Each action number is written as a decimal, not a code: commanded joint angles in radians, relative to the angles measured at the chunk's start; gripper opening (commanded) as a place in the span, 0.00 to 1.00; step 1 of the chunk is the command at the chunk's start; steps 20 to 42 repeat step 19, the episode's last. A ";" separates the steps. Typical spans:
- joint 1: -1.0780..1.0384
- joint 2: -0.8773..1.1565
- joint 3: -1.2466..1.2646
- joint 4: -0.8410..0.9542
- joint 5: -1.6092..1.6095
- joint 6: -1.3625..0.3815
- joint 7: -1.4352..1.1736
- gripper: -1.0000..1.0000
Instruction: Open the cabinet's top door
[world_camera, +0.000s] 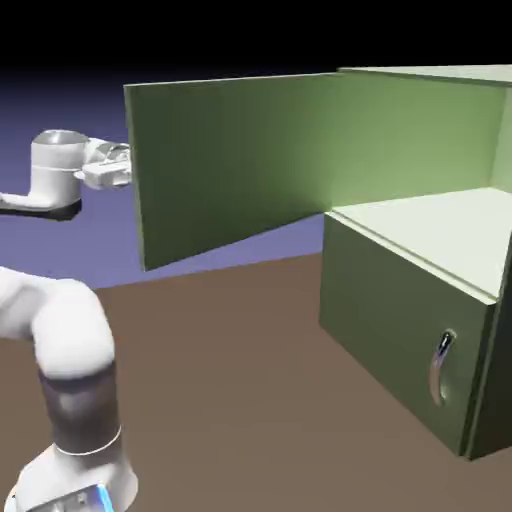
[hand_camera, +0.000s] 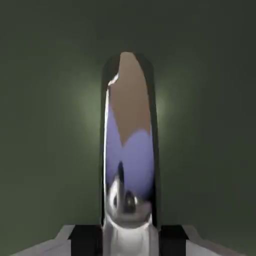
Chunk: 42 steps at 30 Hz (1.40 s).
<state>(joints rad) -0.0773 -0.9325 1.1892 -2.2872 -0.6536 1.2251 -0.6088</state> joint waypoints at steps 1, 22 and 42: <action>-0.036 0.004 0.030 0.036 0.012 -0.024 -0.002 0.00; -0.647 -0.118 0.387 0.685 0.153 -0.405 -0.149 0.00; -0.647 -0.118 0.387 0.685 0.153 -0.405 -0.149 0.00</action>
